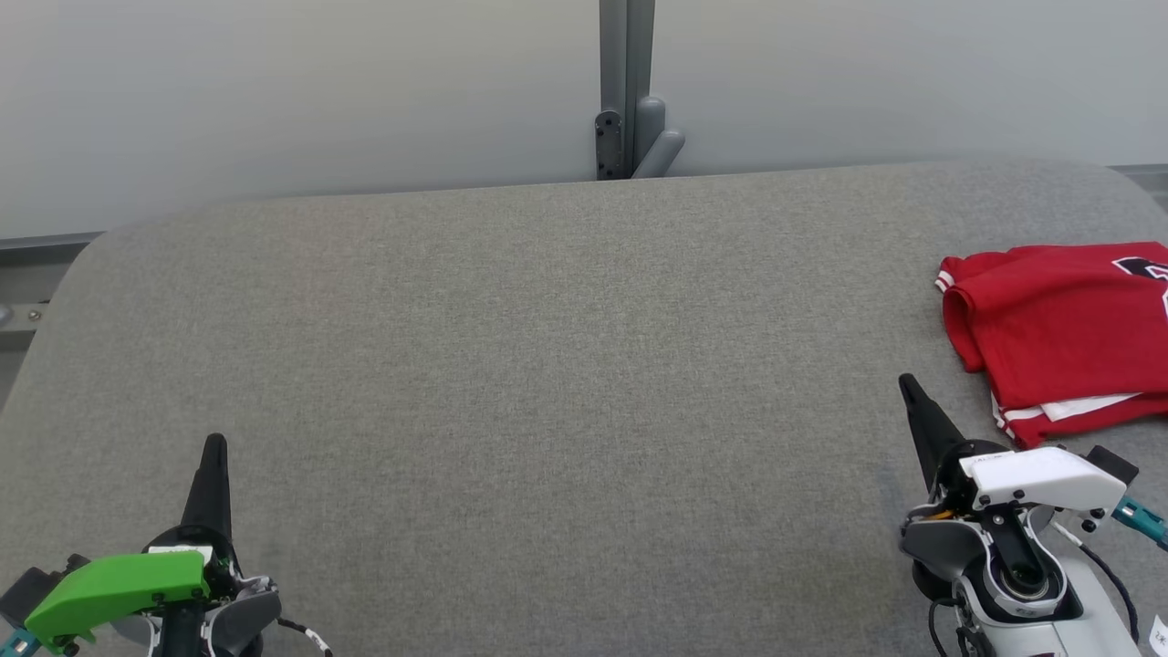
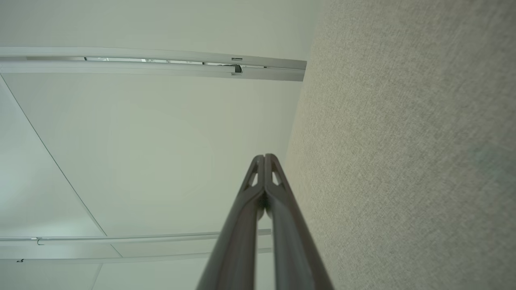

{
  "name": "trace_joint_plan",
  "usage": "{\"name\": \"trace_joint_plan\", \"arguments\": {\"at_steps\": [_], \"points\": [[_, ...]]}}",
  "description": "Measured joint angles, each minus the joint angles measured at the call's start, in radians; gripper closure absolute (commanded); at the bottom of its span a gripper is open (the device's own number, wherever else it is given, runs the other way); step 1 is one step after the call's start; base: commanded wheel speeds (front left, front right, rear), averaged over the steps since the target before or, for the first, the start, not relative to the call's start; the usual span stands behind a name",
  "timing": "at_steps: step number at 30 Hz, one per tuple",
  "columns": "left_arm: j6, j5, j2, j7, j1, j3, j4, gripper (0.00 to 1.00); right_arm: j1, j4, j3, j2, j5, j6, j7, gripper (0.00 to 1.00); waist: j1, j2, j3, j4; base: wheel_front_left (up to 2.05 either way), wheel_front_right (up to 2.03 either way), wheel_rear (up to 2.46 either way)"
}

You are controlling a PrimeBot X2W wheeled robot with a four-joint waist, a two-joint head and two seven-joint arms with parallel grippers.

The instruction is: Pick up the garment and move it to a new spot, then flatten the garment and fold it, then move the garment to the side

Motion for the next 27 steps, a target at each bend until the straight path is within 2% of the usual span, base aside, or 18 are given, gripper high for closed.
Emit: {"name": "trace_joint_plan", "arguments": {"at_steps": [14,27], "points": [[-0.009,-0.095,-0.001,0.025,-0.021,0.024,0.009,1.0,-0.027,0.021,-0.009,0.0,0.09,0.0,0.026,1.0,0.0,0.0,0.007,0.002,0.0,0.0,0.0],[-0.009,-0.095,-0.003,0.026,-0.022,0.027,0.009,1.0,-0.027,0.022,-0.011,0.001,0.089,0.0,0.026,1.0,0.0,0.0,0.007,0.002,0.0,0.0,0.0]]}}
